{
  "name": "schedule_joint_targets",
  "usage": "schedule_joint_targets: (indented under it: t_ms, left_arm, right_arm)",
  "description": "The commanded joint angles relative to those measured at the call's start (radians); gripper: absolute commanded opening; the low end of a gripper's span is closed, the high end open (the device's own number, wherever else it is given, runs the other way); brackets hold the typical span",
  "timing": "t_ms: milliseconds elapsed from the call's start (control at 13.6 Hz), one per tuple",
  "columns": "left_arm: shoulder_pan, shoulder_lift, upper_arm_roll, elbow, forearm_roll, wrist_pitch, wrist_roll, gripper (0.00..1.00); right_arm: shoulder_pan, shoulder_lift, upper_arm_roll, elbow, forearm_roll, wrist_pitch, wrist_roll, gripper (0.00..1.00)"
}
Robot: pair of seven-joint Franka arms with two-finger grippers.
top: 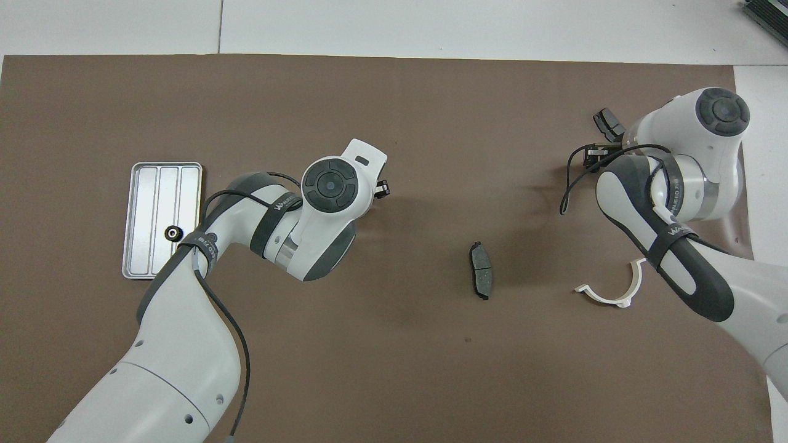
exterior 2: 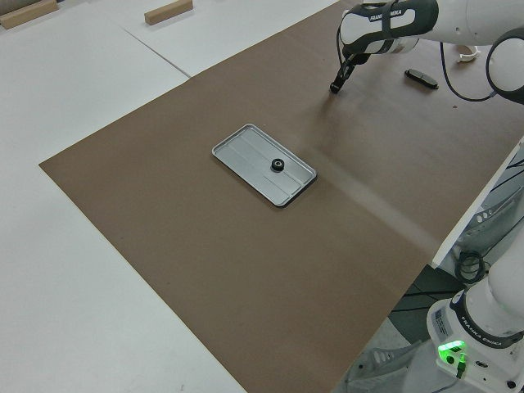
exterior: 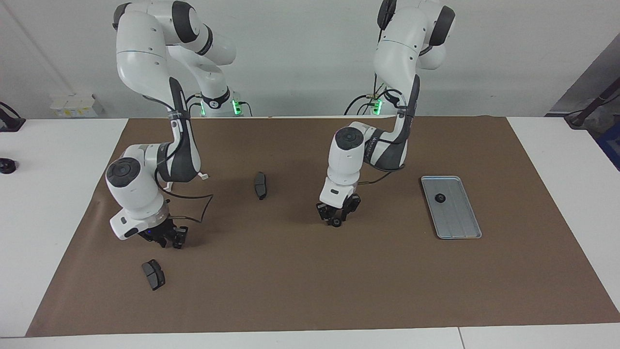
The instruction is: Pick bearing gear from pile to tray
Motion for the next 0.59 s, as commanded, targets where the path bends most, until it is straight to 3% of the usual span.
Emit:
schedule_joint_targets:
  t_ms: [0, 221, 368, 515]
  left_arm:
    - [0.029, -0.040, 0.004, 0.015, 0.027, -0.050, 0.030, 0.00]
    - [0.127, -0.235, -0.007, -0.080, -0.005, -0.145, 0.164, 0.00]
    - [0.208, -0.348, -0.005, -0.160, -0.099, -0.161, 0.323, 0.00]
    - [0.299, -0.405, -0.002, -0.185, -0.148, -0.249, 0.504, 0.00]
  right_arm:
    - [-0.009, -0.035, 0.012, -0.042, -0.022, 0.001, 0.002, 0.35]
    - [-0.008, -0.035, 0.012, -0.042, -0.020, -0.001, 0.008, 0.24]
    - [-0.008, -0.035, 0.012, -0.042, -0.020, -0.001, 0.008, 0.19]
    - [-0.005, -0.035, 0.012, -0.038, -0.018, -0.002, 0.008, 0.14]
